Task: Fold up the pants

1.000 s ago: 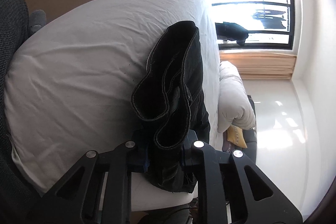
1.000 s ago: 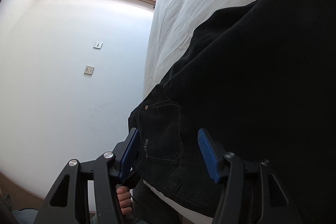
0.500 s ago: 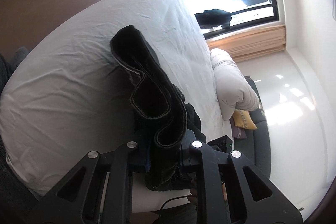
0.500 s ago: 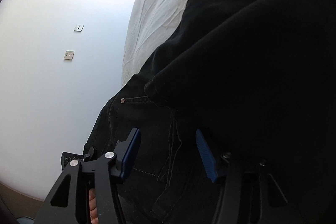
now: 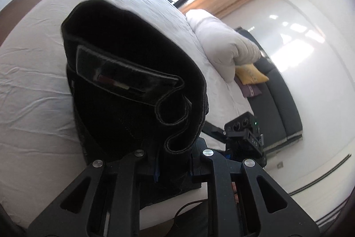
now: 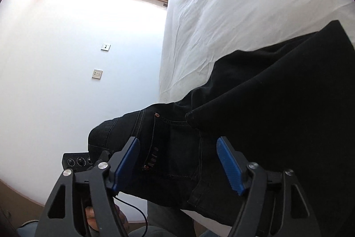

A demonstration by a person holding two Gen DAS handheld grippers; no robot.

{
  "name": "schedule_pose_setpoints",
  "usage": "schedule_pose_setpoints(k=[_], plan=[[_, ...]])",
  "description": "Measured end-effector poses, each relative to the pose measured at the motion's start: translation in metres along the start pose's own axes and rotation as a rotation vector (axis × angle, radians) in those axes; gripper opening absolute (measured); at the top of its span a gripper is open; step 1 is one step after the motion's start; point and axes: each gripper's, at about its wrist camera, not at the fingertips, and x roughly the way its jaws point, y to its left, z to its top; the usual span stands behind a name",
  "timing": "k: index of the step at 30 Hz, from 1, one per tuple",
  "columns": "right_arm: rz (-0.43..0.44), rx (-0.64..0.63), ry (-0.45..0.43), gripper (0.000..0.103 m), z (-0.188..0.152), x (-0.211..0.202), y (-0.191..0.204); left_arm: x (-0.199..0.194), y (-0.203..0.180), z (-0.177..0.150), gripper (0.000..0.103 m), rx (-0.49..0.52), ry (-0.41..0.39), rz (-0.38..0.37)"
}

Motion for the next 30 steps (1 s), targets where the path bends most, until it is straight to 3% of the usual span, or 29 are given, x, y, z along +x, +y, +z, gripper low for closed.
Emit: schedule_pose_setpoints(k=[3, 7, 13, 18, 19, 21, 23, 25, 30], plan=[[0.032, -0.021, -0.015, 0.083, 0.007, -0.023, 0.004, 0.060, -0.035, -0.023, 0.016, 0.110, 0.120, 0.007], [-0.018, -0.098, -0.021, 0.089, 0.018, -0.045, 0.014, 0.107, -0.057, -0.058, 0.016, 0.226, 0.244, 0.058], [-0.078, -0.169, 0.020, 0.094, 0.013, -0.058, 0.013, 0.133, -0.083, -0.080, 0.016, 0.405, 0.286, 0.129], [-0.135, -0.159, 0.063, 0.094, 0.009, -0.039, 0.004, 0.137, -0.095, -0.096, 0.016, 0.504, 0.285, 0.178], [-0.154, -0.155, 0.071, 0.090, 0.010, -0.035, 0.003, 0.142, -0.101, -0.096, 0.016, 0.520, 0.284, 0.184], [-0.192, -0.164, 0.095, 0.071, 0.015, -0.031, -0.006, 0.146, -0.107, -0.100, 0.016, 0.542, 0.285, 0.190], [-0.224, -0.182, 0.116, 0.041, 0.018, -0.026, -0.009, 0.151, -0.111, -0.103, 0.016, 0.557, 0.285, 0.198], [-0.230, -0.184, 0.115, 0.028, 0.020, -0.029, -0.013, 0.147, -0.113, -0.111, 0.016, 0.561, 0.287, 0.193], [-0.238, -0.191, 0.084, 0.021, 0.024, -0.047, -0.018, 0.159, -0.122, -0.120, 0.016, 0.597, 0.305, 0.189]])
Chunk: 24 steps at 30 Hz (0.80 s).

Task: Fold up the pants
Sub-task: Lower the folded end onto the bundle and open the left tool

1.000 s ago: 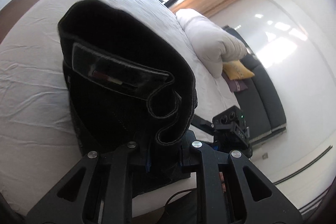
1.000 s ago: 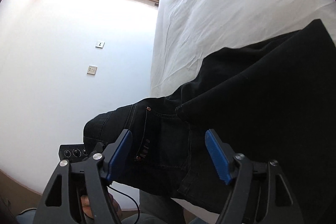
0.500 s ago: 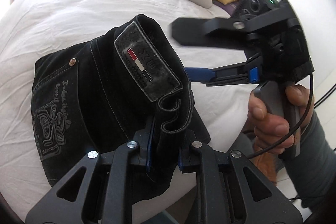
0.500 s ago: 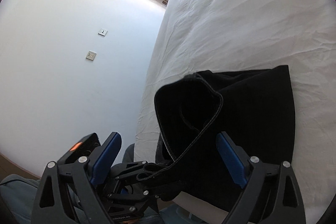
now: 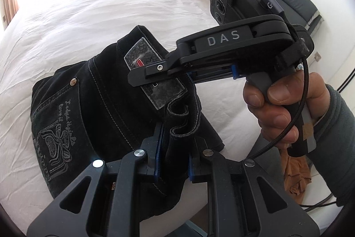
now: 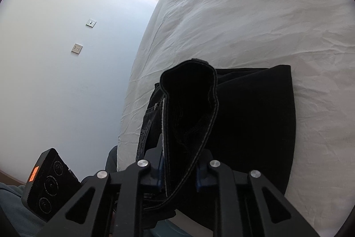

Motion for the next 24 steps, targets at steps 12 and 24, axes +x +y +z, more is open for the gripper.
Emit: schedule_pose_setpoints(k=[12, 24], plan=[[-0.052, 0.046, -0.006, 0.019, 0.008, 0.001, -0.050, 0.060, -0.019, -0.001, 0.018, 0.057, 0.079, 0.028], [-0.033, 0.141, -0.056, 0.063, 0.001, -0.014, -0.073, 0.002, 0.011, -0.017, 0.064, -0.044, -0.020, -0.103]])
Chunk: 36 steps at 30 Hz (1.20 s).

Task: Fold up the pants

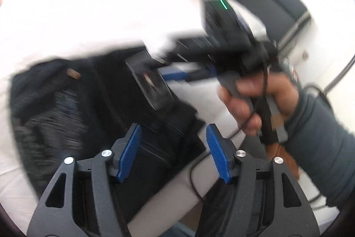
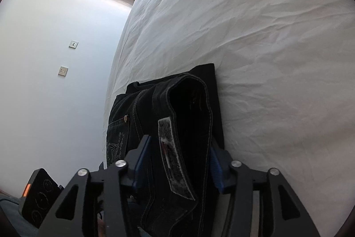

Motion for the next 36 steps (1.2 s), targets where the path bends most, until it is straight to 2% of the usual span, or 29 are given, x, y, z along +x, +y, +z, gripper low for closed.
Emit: schedule_pose_setpoints(k=[1, 2, 3, 4, 7, 9, 11, 12, 13, 14, 15, 18, 20, 22, 23, 24, 26, 28, 30, 32, 36], plan=[[-0.028, -0.006, -0.017, 0.073, -0.002, -0.007, 0.003, -0.011, 0.009, 0.002, 0.065, -0.020, -0.027, 0.013], [-0.081, -0.020, -0.038, 0.077, -0.005, -0.015, 0.007, -0.017, 0.019, 0.002, 0.066, -0.043, -0.052, 0.024], [-0.125, -0.036, -0.055, 0.077, -0.009, -0.023, 0.014, -0.023, 0.033, 0.002, 0.066, -0.070, -0.067, 0.032], [-0.126, -0.045, -0.065, 0.077, -0.013, -0.028, 0.020, -0.031, 0.049, 0.007, 0.066, -0.092, -0.064, 0.045], [-0.035, -0.094, -0.110, 0.076, -0.033, -0.045, 0.041, -0.033, 0.085, 0.004, 0.066, -0.171, -0.064, 0.075], [0.031, -0.121, -0.104, 0.075, -0.052, -0.042, 0.053, -0.027, 0.099, -0.001, 0.066, -0.171, -0.053, 0.105], [0.017, -0.113, -0.055, 0.075, -0.069, -0.026, 0.051, -0.006, 0.105, -0.011, 0.065, -0.198, -0.004, 0.105], [-0.028, -0.076, -0.014, 0.072, -0.078, -0.013, 0.040, -0.001, 0.112, -0.017, 0.065, -0.211, -0.001, 0.096], [-0.041, -0.041, 0.005, 0.063, -0.085, -0.006, 0.032, 0.001, 0.115, -0.021, 0.065, -0.193, -0.012, 0.091], [-0.040, -0.021, -0.012, 0.056, -0.091, -0.005, 0.024, 0.000, 0.113, -0.023, 0.065, -0.166, -0.018, 0.097], [-0.036, -0.027, -0.040, 0.055, -0.095, -0.009, 0.022, 0.001, 0.110, -0.025, 0.065, -0.145, -0.019, 0.108], [-0.064, -0.019, -0.044, 0.055, -0.095, -0.019, 0.025, -0.010, 0.109, -0.022, 0.065, -0.161, -0.016, 0.114], [-0.090, -0.048, -0.058, 0.056, -0.091, -0.029, 0.039, -0.021, 0.102, -0.012, 0.066, -0.152, -0.058, 0.092], [-0.036, -0.095, -0.078, 0.056, -0.089, -0.038, 0.053, -0.030, 0.097, -0.002, 0.066, -0.107, -0.100, 0.129], [-0.004, -0.116, -0.076, 0.060, -0.089, -0.039, 0.059, -0.029, 0.097, 0.002, 0.066, -0.101, -0.105, 0.143], [0.011, -0.134, -0.061, 0.064, -0.089, -0.035, 0.064, -0.025, 0.103, 0.004, 0.066, -0.109, -0.100, 0.151], [-0.026, -0.123, 0.009, 0.068, -0.095, -0.015, 0.057, -0.013, 0.117, 0.002, 0.066, -0.147, -0.062, 0.164], [-0.057, -0.082, 0.089, 0.063, -0.105, 0.005, 0.039, 0.001, 0.126, -0.003, 0.065, -0.150, -0.028, 0.157], [-0.048, -0.093, 0.066, 0.062, -0.109, 0.002, 0.040, 0.002, 0.122, -0.002, 0.066, -0.126, -0.030, 0.169], [-0.042, -0.110, 0.047, 0.062, -0.104, -0.011, 0.049, -0.006, 0.121, 0.006, 0.066, -0.139, -0.062, 0.144], [0.060, -0.135, -0.092, 0.067, -0.066, -0.037, 0.066, -0.011, 0.125, 0.018, 0.066, -0.150, -0.108, 0.115]])
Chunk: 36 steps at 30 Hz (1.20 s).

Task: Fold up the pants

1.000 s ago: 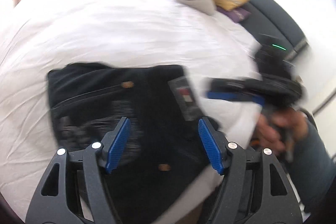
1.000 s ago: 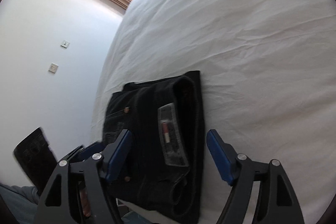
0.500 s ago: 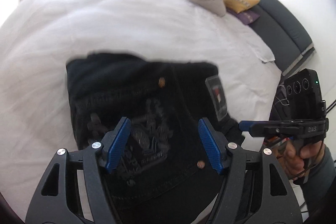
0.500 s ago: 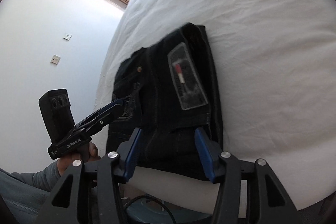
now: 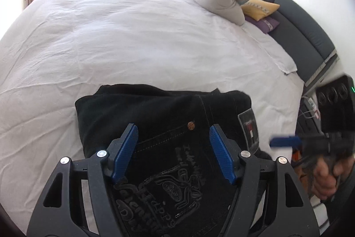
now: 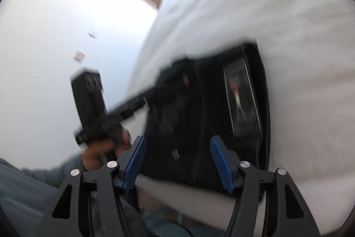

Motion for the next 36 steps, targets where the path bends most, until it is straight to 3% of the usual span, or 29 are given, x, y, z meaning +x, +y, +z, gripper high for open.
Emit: schedule_pose_setpoints(k=[2, 4, 7, 8, 10, 13, 15, 17, 18, 21, 23, 26, 29, 31, 34, 36], plan=[[0.045, 0.012, -0.035, 0.067, 0.028, 0.005, -0.004, -0.013, 0.000, -0.004, 0.066, -0.015, -0.015, -0.064], [0.062, 0.048, -0.054, 0.067, 0.054, 0.019, -0.019, -0.025, -0.008, -0.023, 0.066, 0.038, -0.027, -0.082], [0.004, 0.182, -0.009, 0.065, 0.074, 0.056, -0.060, -0.022, -0.017, -0.058, 0.066, 0.143, 0.014, -0.055], [-0.019, 0.214, 0.012, 0.057, 0.074, 0.068, -0.077, -0.018, -0.018, -0.069, 0.066, 0.187, 0.023, -0.024], [0.026, 0.254, -0.025, 0.054, 0.073, 0.066, -0.093, -0.012, -0.021, -0.083, 0.066, 0.267, -0.003, 0.017], [0.006, 0.252, -0.054, 0.054, 0.067, 0.049, -0.087, -0.013, -0.023, -0.080, 0.066, 0.247, -0.006, 0.022], [0.006, 0.226, -0.074, 0.060, 0.061, 0.031, -0.069, -0.023, -0.024, -0.076, 0.066, 0.234, -0.029, -0.001], [0.078, 0.191, -0.122, 0.080, 0.046, 0.006, -0.058, -0.026, -0.019, -0.079, 0.066, 0.219, -0.046, 0.004], [0.081, 0.188, -0.135, 0.083, 0.037, -0.001, -0.058, -0.019, -0.018, -0.082, 0.066, 0.218, -0.020, 0.016], [-0.037, 0.202, -0.045, 0.084, 0.006, 0.009, -0.070, -0.005, -0.023, -0.094, 0.066, 0.281, -0.014, 0.085], [-0.081, 0.208, -0.054, 0.078, -0.005, 0.007, -0.073, -0.008, -0.028, -0.094, 0.066, 0.288, -0.011, 0.098], [-0.052, 0.220, -0.127, 0.078, -0.009, -0.027, -0.068, -0.031, -0.023, -0.081, 0.066, 0.209, -0.014, 0.056], [-0.076, 0.156, -0.141, 0.079, -0.002, -0.044, -0.057, -0.061, -0.006, -0.072, 0.089, 0.112, -0.077, 0.090], [-0.097, 0.165, -0.109, 0.079, 0.004, -0.040, -0.062, -0.069, 0.017, -0.068, 0.096, -0.015, -0.089, 0.081], [-0.118, 0.185, -0.046, 0.079, 0.008, -0.020, -0.078, -0.053, 0.048, -0.061, 0.097, -0.162, 0.029, 0.095], [-0.149, 0.198, 0.003, 0.079, 0.011, -0.002, -0.088, -0.041, 0.057, -0.061, 0.097, -0.218, 0.083, 0.060]])
